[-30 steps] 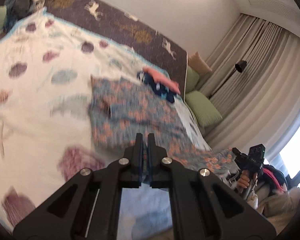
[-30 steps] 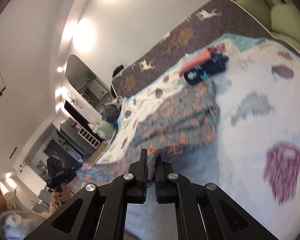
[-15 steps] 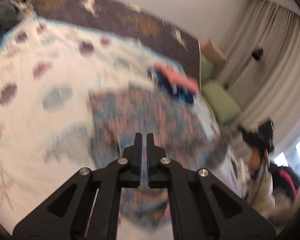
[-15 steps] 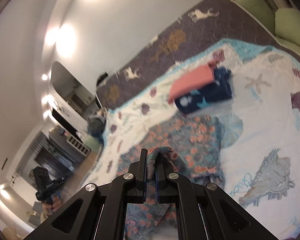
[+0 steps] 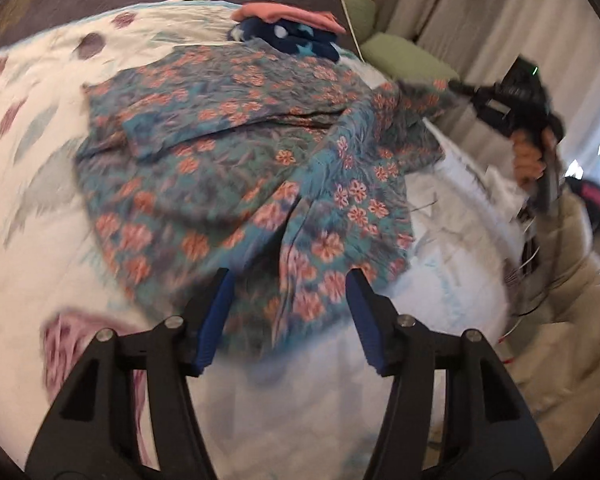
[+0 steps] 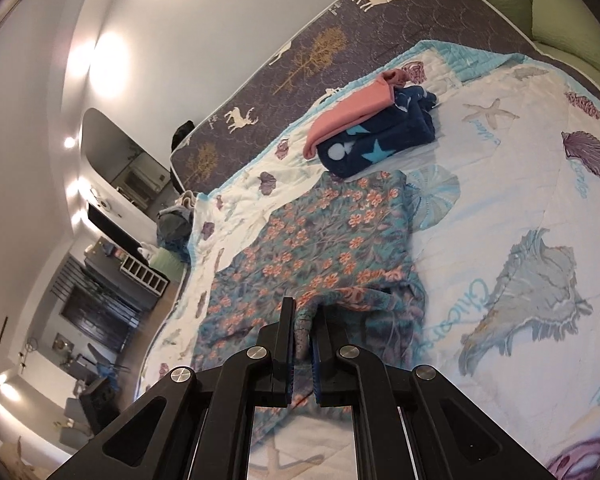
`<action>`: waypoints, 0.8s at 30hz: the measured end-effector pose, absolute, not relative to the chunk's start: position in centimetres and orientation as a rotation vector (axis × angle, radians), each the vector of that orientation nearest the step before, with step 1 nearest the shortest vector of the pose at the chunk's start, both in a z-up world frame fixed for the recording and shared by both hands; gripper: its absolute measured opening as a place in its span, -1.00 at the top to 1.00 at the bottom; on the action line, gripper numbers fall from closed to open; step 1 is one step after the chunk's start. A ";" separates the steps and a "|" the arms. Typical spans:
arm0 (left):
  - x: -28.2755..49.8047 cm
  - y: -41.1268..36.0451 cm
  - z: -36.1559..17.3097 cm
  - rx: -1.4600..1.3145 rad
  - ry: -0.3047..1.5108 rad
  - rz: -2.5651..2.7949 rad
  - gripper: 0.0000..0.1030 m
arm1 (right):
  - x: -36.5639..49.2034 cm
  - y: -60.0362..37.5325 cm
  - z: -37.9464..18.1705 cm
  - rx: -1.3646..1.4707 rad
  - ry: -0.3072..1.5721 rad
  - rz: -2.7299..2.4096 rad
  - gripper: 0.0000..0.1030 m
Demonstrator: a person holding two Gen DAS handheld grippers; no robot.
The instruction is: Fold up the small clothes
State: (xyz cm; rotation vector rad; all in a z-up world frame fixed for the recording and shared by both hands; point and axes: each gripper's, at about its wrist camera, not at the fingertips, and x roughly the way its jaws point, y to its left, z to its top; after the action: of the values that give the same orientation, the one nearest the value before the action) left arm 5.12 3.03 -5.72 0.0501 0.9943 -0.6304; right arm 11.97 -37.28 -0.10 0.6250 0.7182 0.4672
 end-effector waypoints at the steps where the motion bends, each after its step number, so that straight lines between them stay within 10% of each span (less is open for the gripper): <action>1: 5.6 2.6 -6.2 0.068 1.022 -0.657 0.81 | 11.6 -37.2 0.0 0.624 0.717 0.464 0.87; 15: 12.7 11.7 9.6 -0.191 0.560 -0.396 0.94 | 13.6 -39.1 4.5 0.619 0.618 0.427 0.87; 24: 29.0 13.8 3.8 -0.244 0.634 -0.183 0.93 | 28.4 -39.3 4.0 0.723 0.699 0.322 0.87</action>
State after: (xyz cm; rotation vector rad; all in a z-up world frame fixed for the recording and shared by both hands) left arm 29.00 13.80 3.82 -0.2438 0.6343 -0.1826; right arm 28.41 -39.26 3.96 0.7227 0.6987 0.3224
